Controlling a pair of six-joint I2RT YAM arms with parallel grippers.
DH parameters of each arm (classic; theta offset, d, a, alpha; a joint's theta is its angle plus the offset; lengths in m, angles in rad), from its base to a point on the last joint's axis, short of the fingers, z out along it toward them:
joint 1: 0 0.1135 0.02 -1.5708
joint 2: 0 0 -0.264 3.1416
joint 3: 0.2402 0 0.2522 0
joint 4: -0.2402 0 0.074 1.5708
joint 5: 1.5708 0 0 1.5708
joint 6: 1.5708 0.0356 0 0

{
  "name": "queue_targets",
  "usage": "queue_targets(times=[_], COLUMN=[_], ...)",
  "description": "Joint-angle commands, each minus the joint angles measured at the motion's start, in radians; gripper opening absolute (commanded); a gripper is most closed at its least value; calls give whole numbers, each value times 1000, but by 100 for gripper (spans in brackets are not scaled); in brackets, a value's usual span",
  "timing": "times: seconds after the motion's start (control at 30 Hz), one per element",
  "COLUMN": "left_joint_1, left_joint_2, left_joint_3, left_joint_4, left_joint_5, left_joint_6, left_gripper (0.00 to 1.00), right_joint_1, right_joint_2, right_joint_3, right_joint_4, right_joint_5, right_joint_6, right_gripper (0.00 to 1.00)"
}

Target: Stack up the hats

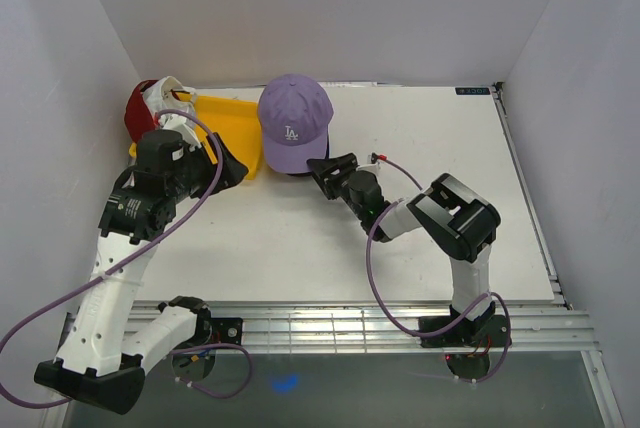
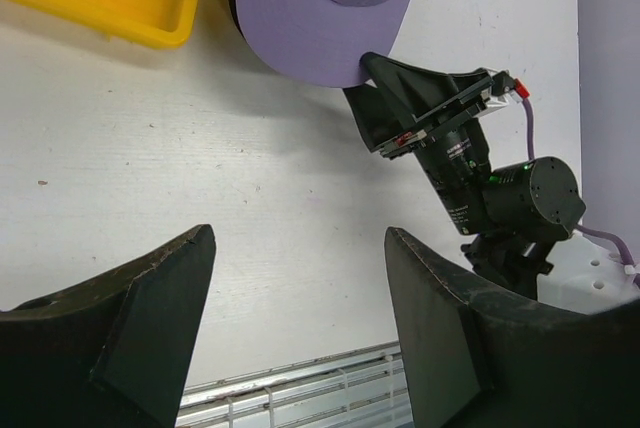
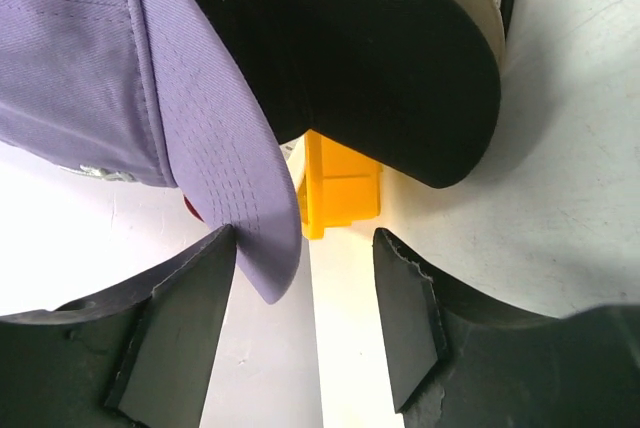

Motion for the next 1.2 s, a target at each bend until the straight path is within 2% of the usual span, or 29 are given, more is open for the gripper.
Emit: queue_targets(times=[0.0, 0.47, 0.9, 1.17], left_joint_1=[-3, -3, -2, -2], left_joint_2=[-14, -16, -22, -13], left_joint_3=[-15, -25, -25, -19], left_joint_4=[28, 37, 31, 33], left_joint_5=[18, 18, 1, -1], left_joint_6=[5, 8, 29, 37], left_gripper=[79, 79, 79, 79], right_joint_1=[3, 49, 92, 96], right_joint_2=[1, 32, 113, 153], right_joint_3=[-17, -2, 138, 178], right_joint_4=[74, 165, 148, 155], right_joint_5=[-1, 42, 70, 83], right_joint_6=[-11, 6, 10, 30], right_gripper=[64, 70, 70, 66])
